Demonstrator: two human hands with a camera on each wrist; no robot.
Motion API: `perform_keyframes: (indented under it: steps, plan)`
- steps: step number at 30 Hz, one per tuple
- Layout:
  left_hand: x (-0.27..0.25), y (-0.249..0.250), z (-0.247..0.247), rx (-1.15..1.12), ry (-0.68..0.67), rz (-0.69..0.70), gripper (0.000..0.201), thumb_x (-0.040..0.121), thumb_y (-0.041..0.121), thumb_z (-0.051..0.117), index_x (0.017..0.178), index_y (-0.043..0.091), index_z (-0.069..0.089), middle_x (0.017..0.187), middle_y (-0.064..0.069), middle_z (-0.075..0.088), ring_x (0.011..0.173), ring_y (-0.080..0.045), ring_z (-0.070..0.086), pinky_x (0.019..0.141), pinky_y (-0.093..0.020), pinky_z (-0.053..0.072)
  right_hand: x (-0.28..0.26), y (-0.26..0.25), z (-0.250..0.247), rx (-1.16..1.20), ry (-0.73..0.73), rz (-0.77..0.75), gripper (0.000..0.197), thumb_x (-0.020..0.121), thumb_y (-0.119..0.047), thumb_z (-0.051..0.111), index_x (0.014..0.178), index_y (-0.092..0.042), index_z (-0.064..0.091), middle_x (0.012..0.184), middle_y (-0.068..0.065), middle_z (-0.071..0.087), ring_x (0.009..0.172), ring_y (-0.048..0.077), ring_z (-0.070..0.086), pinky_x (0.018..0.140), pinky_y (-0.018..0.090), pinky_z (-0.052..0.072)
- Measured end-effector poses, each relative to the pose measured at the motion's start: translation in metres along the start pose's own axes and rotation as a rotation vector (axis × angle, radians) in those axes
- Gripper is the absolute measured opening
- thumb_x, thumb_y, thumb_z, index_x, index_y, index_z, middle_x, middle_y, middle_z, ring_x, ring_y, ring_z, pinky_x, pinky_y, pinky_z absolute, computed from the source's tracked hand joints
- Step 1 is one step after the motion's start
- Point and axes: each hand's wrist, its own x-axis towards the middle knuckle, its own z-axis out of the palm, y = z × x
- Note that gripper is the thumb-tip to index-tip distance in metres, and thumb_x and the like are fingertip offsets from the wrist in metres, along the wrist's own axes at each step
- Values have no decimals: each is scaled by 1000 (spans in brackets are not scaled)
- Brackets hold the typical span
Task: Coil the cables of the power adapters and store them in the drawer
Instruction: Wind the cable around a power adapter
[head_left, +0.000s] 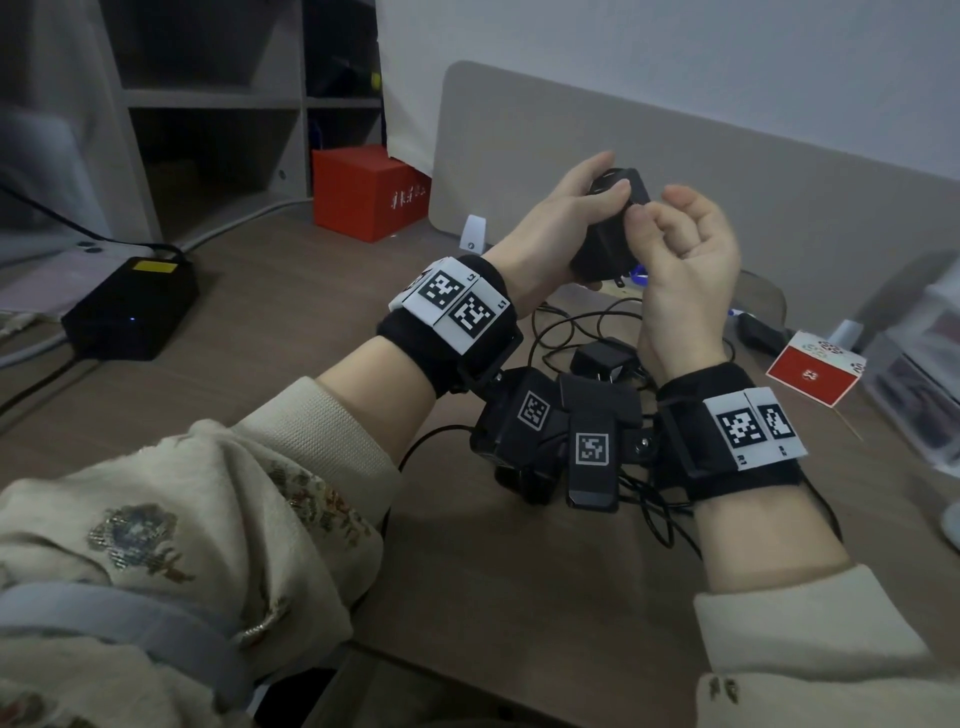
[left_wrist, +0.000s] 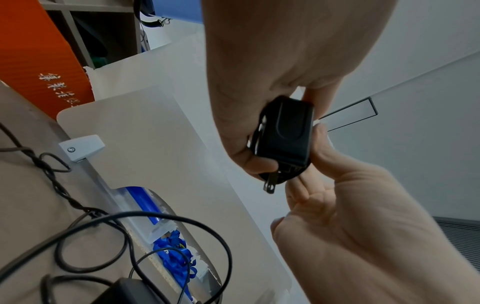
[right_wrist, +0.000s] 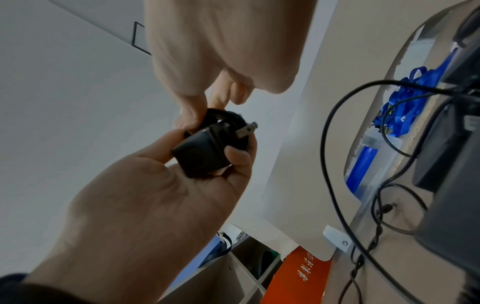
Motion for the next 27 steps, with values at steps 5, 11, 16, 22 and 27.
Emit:
perform_keyframes:
  steps: [5, 11, 16, 22, 27]
  plan:
    - [1, -1, -1, 20, 8, 3, 50, 104, 20, 44, 152, 20, 30, 115, 3, 51, 82, -20, 57, 56, -26, 40, -2, -1, 0, 52, -17, 34, 19, 91, -5, 63, 106, -13, 53, 89, 1, 69, 91, 14, 67, 86, 27, 55]
    - [-1, -1, -1, 26, -5, 33, 50, 104, 20, 43, 153, 21, 29, 126, -1, 49, 83, -20, 58, 57, -26, 41, 0, -1, -2, 119, -32, 42, 19, 87, -10, 65, 104, -12, 56, 87, -1, 72, 92, 16, 68, 84, 27, 54]
    - [0, -2, 0, 60, 0, 36, 51, 104, 22, 44, 153, 23, 29, 140, -4, 46, 88, -20, 60, 60, -27, 43, 0, 1, -4, 92, -36, 59, 15, 90, -7, 63, 104, -10, 58, 83, -3, 75, 94, 17, 68, 94, 34, 54]
    - [3, -10, 5, 30, 19, 4, 52, 105, 23, 43, 154, 21, 24, 131, -1, 43, 90, -17, 58, 58, -25, 47, 2, 4, -6, 41, -6, 42, 21, 83, -15, 69, 101, -13, 58, 81, -3, 72, 90, 18, 68, 93, 37, 54]
    - [6, -12, 5, -40, 53, 38, 61, 105, 19, 44, 156, 27, 12, 148, -7, 35, 124, -27, 51, 79, -31, 52, 3, 14, -3, -211, 22, -74, 24, 86, -36, 69, 103, -25, 56, 101, 2, 65, 90, 18, 63, 86, 31, 54]
